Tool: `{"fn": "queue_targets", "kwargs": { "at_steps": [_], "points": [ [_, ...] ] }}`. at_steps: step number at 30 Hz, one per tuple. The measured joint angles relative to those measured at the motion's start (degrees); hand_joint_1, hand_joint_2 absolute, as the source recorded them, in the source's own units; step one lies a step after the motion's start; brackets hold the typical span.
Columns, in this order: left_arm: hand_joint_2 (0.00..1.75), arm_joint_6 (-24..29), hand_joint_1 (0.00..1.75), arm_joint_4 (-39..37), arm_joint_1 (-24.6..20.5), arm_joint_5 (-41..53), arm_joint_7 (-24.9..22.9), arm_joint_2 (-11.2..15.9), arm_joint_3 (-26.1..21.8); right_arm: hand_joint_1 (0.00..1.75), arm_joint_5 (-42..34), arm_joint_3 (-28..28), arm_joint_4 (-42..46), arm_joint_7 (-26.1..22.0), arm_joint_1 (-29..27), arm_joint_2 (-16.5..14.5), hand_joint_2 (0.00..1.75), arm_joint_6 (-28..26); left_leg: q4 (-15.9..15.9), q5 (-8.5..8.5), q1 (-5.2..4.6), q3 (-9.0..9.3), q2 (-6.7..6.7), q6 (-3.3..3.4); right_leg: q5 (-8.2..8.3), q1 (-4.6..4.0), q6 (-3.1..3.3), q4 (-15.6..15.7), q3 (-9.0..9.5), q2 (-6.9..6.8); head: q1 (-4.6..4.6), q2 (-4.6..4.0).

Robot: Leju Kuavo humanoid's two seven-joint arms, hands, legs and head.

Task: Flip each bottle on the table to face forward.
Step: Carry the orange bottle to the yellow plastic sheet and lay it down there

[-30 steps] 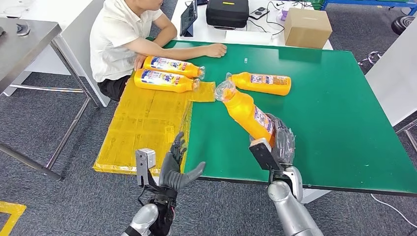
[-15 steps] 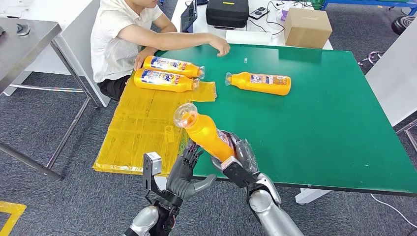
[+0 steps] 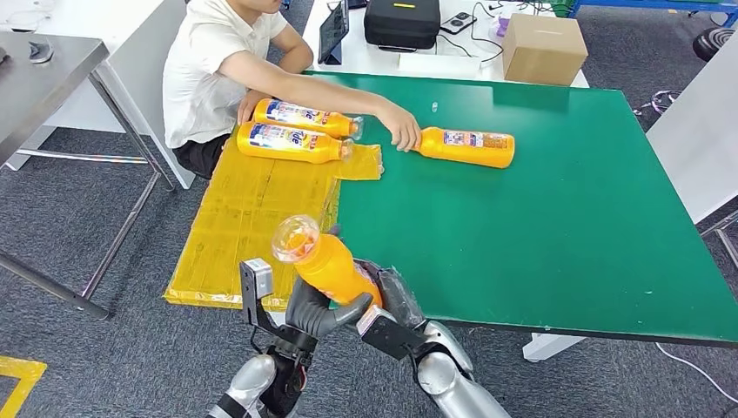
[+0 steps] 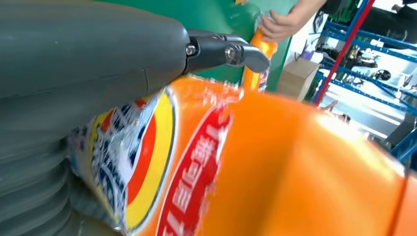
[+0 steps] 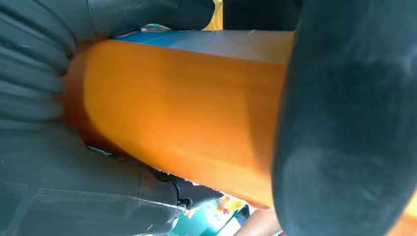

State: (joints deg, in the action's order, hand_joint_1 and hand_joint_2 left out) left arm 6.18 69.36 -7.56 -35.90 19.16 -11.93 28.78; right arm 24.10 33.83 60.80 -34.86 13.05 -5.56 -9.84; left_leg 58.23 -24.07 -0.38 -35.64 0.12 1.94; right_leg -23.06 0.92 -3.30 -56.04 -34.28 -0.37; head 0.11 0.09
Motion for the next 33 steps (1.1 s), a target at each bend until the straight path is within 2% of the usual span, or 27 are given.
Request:
{"fn": "queue_targets", "kwargs": {
  "at_steps": [5,9,12,13,16,17,31,33],
  "points": [
    [1.75,0.2,0.02,0.5,0.1,-1.2,0.4,-0.2,-1.1,1.57,-0.1,1.6,0.2,0.7,0.7,0.0,1.75,0.0,0.0,0.0,-0.01,0.0,0.0,0.0,0.0,0.02,0.0,0.0,0.0,0.0,0.01,0.0],
    [1.75,0.2,1.73,1.0,0.1,-1.5,0.6,-0.2,-1.7,1.38,0.5,2.5,0.2,1.4,1.4,0.0,1.75,-0.4,0.0,0.0,-0.02,0.0,0.0,0.0,0.0,0.02,0.0,0.0,0.0,0.0,0.0,0.0],
    [1.75,-0.1,1.75,1.2,0.1,-1.8,0.6,-0.2,-1.9,1.31,0.4,3.0,0.0,1.6,1.8,0.0,1.75,-1.0,0.0,0.0,-0.02,0.0,0.0,0.0,0.0,0.02,0.0,0.0,0.0,0.0,0.0,0.0],
    [1.75,-0.2,1.75,1.3,0.1,-1.9,0.6,-0.3,-2.0,1.14,0.4,3.1,0.0,1.6,1.9,0.0,1.75,-1.3,0.0,0.0,-0.01,0.0,0.0,0.0,0.0,0.01,0.0,0.0,0.0,0.0,-0.01,0.0],
    [1.75,-0.3,1.75,1.3,0.1,-2.1,0.7,-0.3,-2.2,0.18,0.5,3.4,-0.3,1.7,2.0,0.0,1.75,-1.7,0.0,0.0,-0.01,0.0,0.0,0.0,0.0,0.01,0.0,0.0,-0.01,0.0,-0.01,0.0],
    [1.75,-0.4,1.75,1.3,0.1,-2.2,0.7,-0.3,-2.3,0.02,0.5,3.5,-0.4,1.7,2.0,0.0,1.75,-1.7,0.0,0.0,-0.01,0.0,0.0,0.0,0.0,0.01,0.0,0.0,-0.01,0.0,-0.01,0.0],
    [1.75,-0.3,1.75,1.9,-0.1,-2.5,0.6,-0.3,-3.9,0.0,1.7,4.8,-1.6,1.6,2.0,-0.6,1.75,-4.4,0.0,0.0,-0.01,0.0,0.0,0.0,0.0,0.01,0.0,0.0,-0.01,0.0,-0.01,0.0],
    [1.75,0.1,1.75,1.9,-0.2,-3.1,0.6,-0.3,-4.0,0.0,2.8,4.9,-1.8,1.6,2.0,-0.7,0.87,-6.1,0.0,0.0,-0.01,0.0,0.0,0.0,0.0,0.01,0.0,0.0,-0.01,0.0,-0.01,0.0]
  ]
}}
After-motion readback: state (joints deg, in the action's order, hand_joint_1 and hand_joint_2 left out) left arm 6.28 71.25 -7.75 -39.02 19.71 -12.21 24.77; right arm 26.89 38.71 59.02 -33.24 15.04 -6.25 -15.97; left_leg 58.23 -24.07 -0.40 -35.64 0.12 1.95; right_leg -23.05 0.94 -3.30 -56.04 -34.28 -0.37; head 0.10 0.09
